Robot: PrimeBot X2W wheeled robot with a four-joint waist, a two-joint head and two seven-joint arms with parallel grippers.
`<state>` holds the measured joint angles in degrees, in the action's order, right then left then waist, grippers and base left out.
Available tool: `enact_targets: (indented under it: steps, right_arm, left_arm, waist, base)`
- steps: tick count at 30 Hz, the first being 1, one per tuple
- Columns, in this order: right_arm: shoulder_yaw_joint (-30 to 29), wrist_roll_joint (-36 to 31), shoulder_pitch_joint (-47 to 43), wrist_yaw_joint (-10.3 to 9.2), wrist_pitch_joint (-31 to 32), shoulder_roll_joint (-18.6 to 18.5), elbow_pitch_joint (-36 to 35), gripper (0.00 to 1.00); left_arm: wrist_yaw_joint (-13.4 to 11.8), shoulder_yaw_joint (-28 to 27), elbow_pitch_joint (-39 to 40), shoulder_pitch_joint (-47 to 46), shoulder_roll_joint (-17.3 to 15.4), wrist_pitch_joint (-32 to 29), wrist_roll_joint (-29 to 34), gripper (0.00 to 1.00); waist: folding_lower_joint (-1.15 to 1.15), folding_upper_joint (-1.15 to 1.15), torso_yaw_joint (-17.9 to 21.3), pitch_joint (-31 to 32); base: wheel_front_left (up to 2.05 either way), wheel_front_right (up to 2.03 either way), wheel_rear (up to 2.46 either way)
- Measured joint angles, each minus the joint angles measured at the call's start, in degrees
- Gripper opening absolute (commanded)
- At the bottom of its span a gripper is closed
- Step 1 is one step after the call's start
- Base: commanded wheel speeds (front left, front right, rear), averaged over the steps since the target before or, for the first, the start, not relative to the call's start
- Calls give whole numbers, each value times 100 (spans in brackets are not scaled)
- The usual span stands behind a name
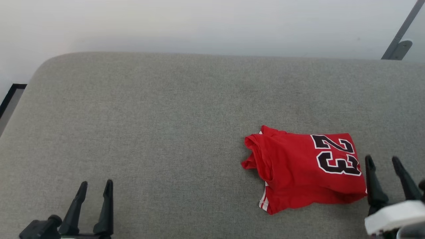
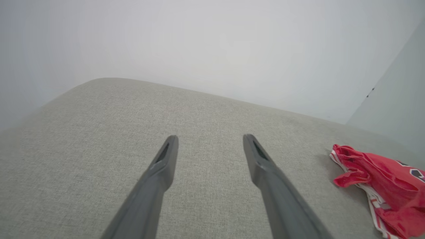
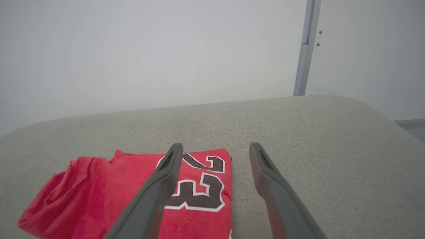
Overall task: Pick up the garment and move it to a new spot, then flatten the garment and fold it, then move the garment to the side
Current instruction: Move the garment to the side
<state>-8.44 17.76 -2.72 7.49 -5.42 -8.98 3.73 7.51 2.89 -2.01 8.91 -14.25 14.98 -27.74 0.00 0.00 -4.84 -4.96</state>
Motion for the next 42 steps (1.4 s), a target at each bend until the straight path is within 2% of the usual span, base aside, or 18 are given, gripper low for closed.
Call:
enact_targets:
  steps: [4, 7, 8, 12, 17, 21, 26, 27, 28, 29, 30, 34, 39, 42]
  right_arm:
    - [226, -126, 349, 0, 1035, -478, -100, 100]
    - [457, -18, 551, 0, 2282, -857, -96, 100]
    - [457, -18, 551, 0, 2282, -857, -96, 100]
    - [495, 356, 848, 1, 3749, -1261, -229, 100]
    - [282, 564, 1155, 1, 5036, -1513, -341, 100]
    - [243, 695, 1269, 1, 5569, -1463, -335, 100]
    - [160, 754, 1354, 0, 5783, -1260, -151, 100]
    - [146, 754, 1374, 0, 5796, -1237, -122, 90]
    - [145, 754, 1381, 0, 5793, -1200, -108, 48]
    - [142, 753, 1393, 0, 5771, -1174, -101, 27]
    - [136, 753, 1410, 0, 5713, -1134, -97, 0]
    - [175, 761, 1512, 9, 5459, -962, -30, 0]
    - [137, 765, 1648, 27, 4996, -922, -5, 0]
    - [-152, 722, 1703, 18, 4563, -1005, -29, 0]
  left_arm:
    - [0, 105, 27, -183, -4, 0, -13, 100]
    - [0, 204, -4, -337, -11, 0, -41, 100]
    - [0, 204, -4, -337, -11, 0, -41, 100]
    - [0, 371, -67, -527, -8, 0, -99, 100]
    - [0, 622, -96, -853, -34, 0, -144, 100]
    - [0, 740, -130, -1072, -85, 0, -169, 100]
    - [0, 832, -182, -1255, -158, 0, -253, 100]
    - [0, 845, -194, -1276, -170, 0, -256, 100]
    - [0, 869, -207, -1306, -178, 0, -257, 100]
    - [0, 884, -218, -1337, -180, 0, -257, 100]
    - [0, 900, -227, -1354, -188, 1, -258, 100]
    - [0, 936, -244, -1434, -256, 0, -267, 100]
    - [0, 895, -140, -1550, -425, 0, -263, 100]
    - [0, 939, -37, -1711, -560, 0, -237, 100]
  waist:
    - [0, 0, -5, -162]
    - [0, 0, -28, -298]
    - [0, 0, -28, -298]
    - [0, 0, -76, -473]
    - [0, 0, -175, -744]
    - [0, 0, -284, -976]
    - [0, 0, -407, -1230]
    - [0, 0, -425, -1273]
    - [0, 0, -434, -1313]
    - [0, 0, -438, -1348]
    - [0, 0, -432, -1378]
    - [0, 0, -303, -1448]
    - [0, 0, 1, -1562]
    - [0, 0, 221, -1680]
  base:
    - [0, 0, 0]
    - [0, 0, 0]
    - [0, 0, 0]
    - [0, 0, 0]
    - [0, 0, 0]
    - [0, 0, 0]
    - [0, 0, 0]
    - [0, 0, 0]
    - [0, 0, 0]
    - [0, 0, 0]
    - [0, 0, 0]
    - [0, 0, 0]
    - [0, 0, 0]
    - [0, 0, 0]
